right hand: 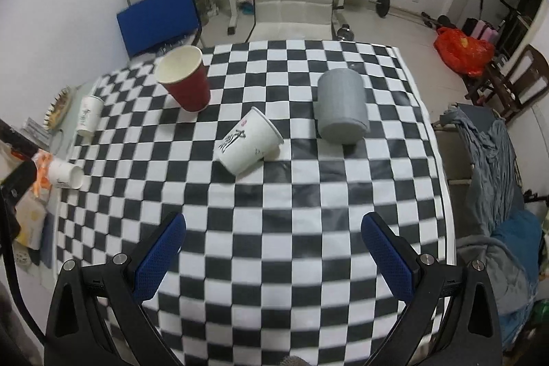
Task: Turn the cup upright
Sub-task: 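Move the left tool toward the red paper cup, then close the left tool on the red cup's rim and lift it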
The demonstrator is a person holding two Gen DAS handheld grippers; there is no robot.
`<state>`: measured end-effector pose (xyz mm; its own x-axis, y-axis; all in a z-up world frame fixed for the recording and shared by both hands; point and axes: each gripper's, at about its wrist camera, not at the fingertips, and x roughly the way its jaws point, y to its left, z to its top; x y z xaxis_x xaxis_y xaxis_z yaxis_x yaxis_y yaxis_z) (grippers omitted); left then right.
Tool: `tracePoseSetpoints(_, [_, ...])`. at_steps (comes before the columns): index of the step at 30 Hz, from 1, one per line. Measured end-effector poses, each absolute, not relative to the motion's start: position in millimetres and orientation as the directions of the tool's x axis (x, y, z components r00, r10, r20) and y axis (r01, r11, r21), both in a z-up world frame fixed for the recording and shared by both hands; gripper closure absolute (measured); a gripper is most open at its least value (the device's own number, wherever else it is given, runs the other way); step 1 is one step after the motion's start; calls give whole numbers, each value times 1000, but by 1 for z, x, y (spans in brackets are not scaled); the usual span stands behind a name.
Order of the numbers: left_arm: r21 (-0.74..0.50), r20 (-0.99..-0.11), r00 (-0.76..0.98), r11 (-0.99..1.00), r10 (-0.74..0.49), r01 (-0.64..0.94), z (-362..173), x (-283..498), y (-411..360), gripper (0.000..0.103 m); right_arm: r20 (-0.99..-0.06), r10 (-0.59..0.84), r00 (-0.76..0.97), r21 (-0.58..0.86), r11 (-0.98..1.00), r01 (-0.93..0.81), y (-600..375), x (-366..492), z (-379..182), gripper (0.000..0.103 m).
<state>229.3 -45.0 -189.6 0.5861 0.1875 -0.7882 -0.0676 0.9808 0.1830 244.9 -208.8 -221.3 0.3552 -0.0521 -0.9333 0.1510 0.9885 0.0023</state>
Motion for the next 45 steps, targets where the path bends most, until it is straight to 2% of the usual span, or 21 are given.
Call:
tracePoseSetpoints(12, [134,-825,557,990,92,34,-271,332,-50,1,-965,-53,257,-17,990,139,-218,371,-301,0])
tracePoseSetpoints(25, [21,-836,544,988,-67,155,-330,386,-58,2,-971,-110,211,-85,989,122,-227,422,-342,0])
tracePoseSetpoints(41, [28,-736,635,926,-235,375,-355,416,-84,3,-967,-182,179,-157,977,143,-242,448,-364,0])
tracePoseSetpoints(43, [11,-713,652,926,-258,379,-353,420,-82,7,-965,-191,180,-167,976,143,-242,450,-363,0])
tracePoseSetpoints(45, [-9,-691,664,922,-285,387,-350,424,-79,24,-965,-192,179,-167,975,147,-242,451,-362,0])
